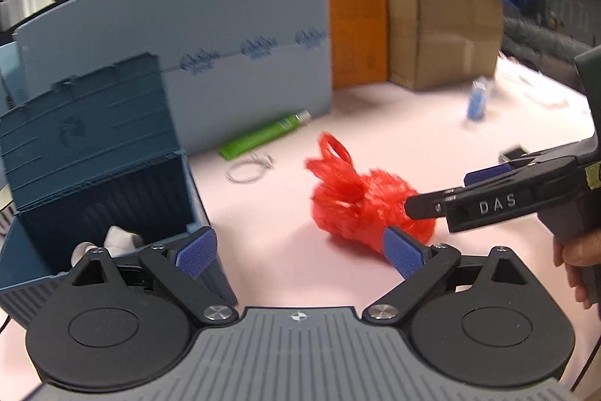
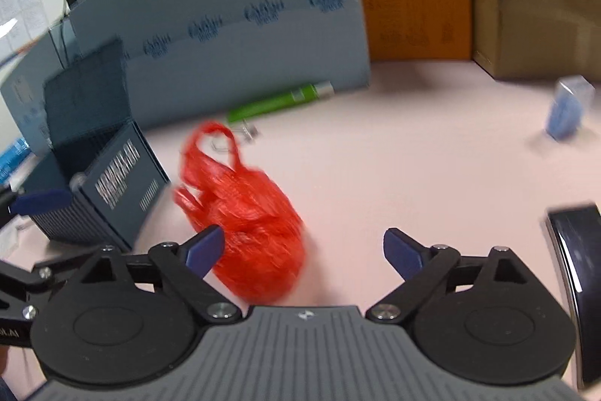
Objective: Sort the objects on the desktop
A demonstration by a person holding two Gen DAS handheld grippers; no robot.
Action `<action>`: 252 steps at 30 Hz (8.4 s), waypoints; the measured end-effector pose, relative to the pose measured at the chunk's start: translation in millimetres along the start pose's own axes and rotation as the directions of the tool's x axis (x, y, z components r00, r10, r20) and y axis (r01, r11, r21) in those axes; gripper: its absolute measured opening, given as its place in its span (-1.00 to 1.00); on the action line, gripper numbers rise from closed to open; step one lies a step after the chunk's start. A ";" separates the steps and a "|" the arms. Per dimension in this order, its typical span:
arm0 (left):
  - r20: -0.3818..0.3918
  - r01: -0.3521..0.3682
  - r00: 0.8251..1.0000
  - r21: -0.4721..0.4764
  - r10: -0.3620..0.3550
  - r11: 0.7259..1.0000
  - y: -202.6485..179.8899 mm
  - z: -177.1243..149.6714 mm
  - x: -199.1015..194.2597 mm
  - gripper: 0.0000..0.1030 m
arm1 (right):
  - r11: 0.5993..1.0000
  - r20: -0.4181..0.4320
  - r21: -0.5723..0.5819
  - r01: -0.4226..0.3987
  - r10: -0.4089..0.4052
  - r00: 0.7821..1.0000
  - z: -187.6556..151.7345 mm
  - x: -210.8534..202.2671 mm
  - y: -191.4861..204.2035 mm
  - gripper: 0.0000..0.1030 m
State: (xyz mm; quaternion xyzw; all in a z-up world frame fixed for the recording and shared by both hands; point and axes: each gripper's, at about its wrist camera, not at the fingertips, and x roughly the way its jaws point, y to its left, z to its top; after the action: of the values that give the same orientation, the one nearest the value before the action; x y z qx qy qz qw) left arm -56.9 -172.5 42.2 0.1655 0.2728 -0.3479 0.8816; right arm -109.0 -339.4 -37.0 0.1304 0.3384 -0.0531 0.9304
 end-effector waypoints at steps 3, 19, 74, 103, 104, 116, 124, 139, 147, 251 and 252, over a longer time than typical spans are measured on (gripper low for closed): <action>-0.013 0.027 1.000 0.039 -0.027 0.999 -4.4 -3.8 0.5 0.84 | 0.999 -0.020 0.036 -0.039 0.040 0.999 -6.2 1.6 1.8 0.82; -0.106 0.043 0.994 0.032 -0.040 0.999 -1.0 -14.7 15.0 0.85 | 0.981 -0.086 -0.014 0.194 -0.194 0.977 2.9 18.5 1.5 0.91; -0.119 -0.074 0.992 -0.225 0.047 0.972 -32.2 -14.5 29.7 0.85 | 0.958 0.033 0.152 -0.245 0.242 0.970 41.7 1.7 -47.8 0.94; -0.099 -0.164 0.984 -0.206 0.147 0.965 -40.3 -14.2 42.8 0.85 | 0.979 0.022 -0.047 -0.200 0.202 0.979 46.4 15.5 -40.0 1.00; -0.093 -0.165 0.985 -0.206 0.148 0.965 -40.1 -14.2 41.7 0.85 | 0.978 0.015 -0.062 -0.197 0.199 0.980 46.7 16.1 -38.4 1.00; -0.078 -0.157 0.986 -0.179 0.145 0.971 -44.6 -14.6 44.5 0.84 | 0.953 0.088 0.052 -0.299 0.294 0.952 42.4 24.2 -49.2 1.00; -0.061 -0.181 0.983 -0.144 0.173 0.973 -49.4 -18.9 47.0 0.84 | 0.940 0.111 0.068 -0.334 0.326 0.939 31.4 31.7 -58.9 0.56; -0.120 -0.169 0.979 -0.043 0.163 0.985 -59.1 -21.2 62.3 -0.70 | 0.917 0.062 -0.105 -0.385 0.392 0.918 20.5 31.7 -31.1 -0.54; -0.110 -0.150 0.984 -0.055 0.143 0.987 -58.7 -19.3 57.5 -0.71 | 0.916 0.057 -0.118 -0.383 0.391 0.918 20.1 29.6 -28.0 -0.54; 0.120 0.045 0.992 -0.015 -0.042 0.999 -8.2 -1.6 -12.8 -0.71 | 0.991 0.259 0.004 -0.131 0.126 0.958 19.3 -44.5 62.2 -0.46; 0.122 0.042 0.992 -0.015 -0.040 0.999 -7.6 -1.5 -14.0 -0.71 | 0.991 0.261 0.002 -0.133 0.128 0.957 19.8 -44.6 63.3 -0.46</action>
State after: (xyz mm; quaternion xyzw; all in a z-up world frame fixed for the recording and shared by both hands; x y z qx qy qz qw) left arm -71.3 -169.8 48.6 0.1305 0.2250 -0.3728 0.8907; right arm -119.1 -283.6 19.5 0.1534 0.2036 -0.0114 0.9669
